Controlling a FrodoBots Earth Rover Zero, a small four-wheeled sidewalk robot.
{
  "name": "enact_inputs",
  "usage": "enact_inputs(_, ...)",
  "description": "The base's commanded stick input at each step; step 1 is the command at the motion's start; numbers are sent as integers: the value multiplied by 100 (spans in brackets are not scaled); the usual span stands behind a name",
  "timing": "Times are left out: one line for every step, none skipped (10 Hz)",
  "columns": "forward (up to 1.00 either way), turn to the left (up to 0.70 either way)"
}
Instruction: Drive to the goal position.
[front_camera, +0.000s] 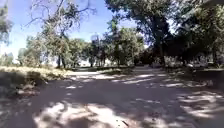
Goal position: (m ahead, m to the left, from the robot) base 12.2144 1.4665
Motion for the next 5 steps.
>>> enact_inputs(85,0)
enact_inputs(85,0)
enact_inputs(85,0)
enact_inputs(85,0)
enact_inputs(85,0)
